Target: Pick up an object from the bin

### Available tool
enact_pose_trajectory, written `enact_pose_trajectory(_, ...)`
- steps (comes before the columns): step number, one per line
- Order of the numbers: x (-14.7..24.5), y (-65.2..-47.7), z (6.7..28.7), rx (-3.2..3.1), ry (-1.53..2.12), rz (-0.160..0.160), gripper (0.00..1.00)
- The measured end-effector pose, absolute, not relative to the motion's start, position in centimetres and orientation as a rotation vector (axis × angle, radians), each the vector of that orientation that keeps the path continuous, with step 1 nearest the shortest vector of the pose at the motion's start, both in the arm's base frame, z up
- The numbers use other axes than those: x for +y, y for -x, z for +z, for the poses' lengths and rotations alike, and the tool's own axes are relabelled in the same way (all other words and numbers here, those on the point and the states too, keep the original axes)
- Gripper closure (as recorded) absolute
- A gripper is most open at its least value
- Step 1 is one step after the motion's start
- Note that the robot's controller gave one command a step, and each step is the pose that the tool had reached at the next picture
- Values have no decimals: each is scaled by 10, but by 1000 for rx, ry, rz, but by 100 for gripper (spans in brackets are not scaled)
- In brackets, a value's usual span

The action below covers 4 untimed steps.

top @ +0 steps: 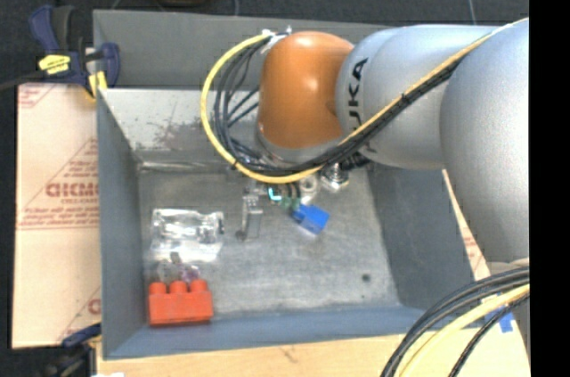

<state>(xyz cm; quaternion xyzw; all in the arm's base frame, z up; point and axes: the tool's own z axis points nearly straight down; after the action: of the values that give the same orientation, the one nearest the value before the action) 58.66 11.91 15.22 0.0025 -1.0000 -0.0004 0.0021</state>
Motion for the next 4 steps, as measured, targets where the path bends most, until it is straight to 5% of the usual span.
enact_pose_trajectory(1,171,-585,76,-3119,-356,8,0)
enact_pose_trajectory(2,170,-586,77,-3124,-348,4,100)
enact_pose_trajectory(3,167,-572,188,-3140,-280,-4,100)
enact_pose_trajectory(4,179,-538,160,-3133,228,0,100)
